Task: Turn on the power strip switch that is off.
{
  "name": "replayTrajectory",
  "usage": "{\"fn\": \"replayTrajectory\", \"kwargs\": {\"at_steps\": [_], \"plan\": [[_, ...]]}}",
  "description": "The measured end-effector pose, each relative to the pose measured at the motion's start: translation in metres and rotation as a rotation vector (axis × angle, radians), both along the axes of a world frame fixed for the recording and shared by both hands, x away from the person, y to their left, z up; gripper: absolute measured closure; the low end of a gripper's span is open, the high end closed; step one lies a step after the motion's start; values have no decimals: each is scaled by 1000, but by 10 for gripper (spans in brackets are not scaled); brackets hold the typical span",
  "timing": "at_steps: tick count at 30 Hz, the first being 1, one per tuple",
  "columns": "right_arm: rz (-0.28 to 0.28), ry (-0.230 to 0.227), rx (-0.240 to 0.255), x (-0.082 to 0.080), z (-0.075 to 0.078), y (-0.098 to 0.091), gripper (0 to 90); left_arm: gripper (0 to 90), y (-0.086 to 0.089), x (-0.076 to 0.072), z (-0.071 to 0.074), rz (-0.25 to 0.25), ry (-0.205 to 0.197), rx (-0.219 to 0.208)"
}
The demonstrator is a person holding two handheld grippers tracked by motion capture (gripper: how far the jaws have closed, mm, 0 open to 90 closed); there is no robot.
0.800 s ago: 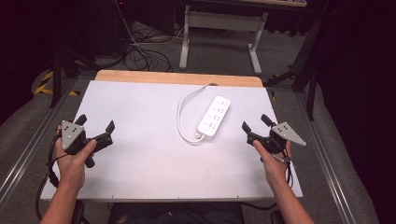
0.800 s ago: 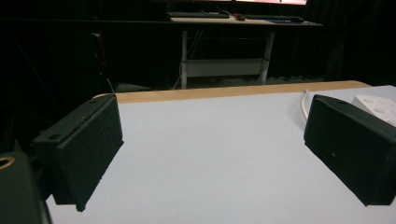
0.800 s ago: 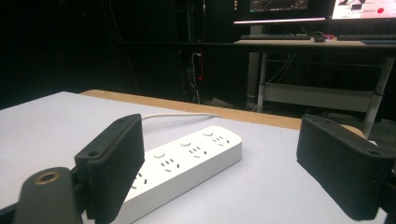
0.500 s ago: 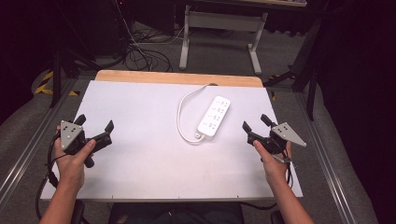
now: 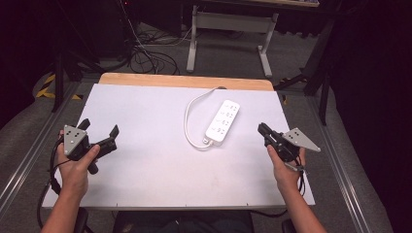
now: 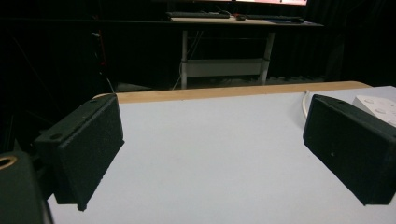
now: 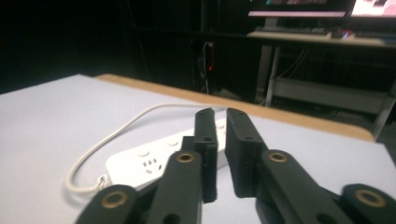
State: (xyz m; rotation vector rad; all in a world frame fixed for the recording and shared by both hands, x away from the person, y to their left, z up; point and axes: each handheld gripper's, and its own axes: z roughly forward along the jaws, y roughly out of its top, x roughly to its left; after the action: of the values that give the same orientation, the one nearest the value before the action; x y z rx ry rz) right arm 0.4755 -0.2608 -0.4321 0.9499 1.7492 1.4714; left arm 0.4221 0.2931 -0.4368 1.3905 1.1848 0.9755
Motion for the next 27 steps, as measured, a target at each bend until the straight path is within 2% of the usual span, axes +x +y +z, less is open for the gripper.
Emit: {"fn": "replayTrajectory", "kwargs": {"at_steps": [2,4,10,18,27], "plan": [[13,47,-24,-2,3,1,900,56,0,0,0,-1,0,1],[26,41,-30,-3,4,1,900,56,0,0,0,-2,0,0],[56,76,-11,-2,6,2,900,58,-1,1,0,-5,2,2],[56,81,18,0,8,-1,900,59,-1,1,-1,-5,1,4],[59,72,35,5,20,3,900,59,0,1,-1,-4,3,7]]}}
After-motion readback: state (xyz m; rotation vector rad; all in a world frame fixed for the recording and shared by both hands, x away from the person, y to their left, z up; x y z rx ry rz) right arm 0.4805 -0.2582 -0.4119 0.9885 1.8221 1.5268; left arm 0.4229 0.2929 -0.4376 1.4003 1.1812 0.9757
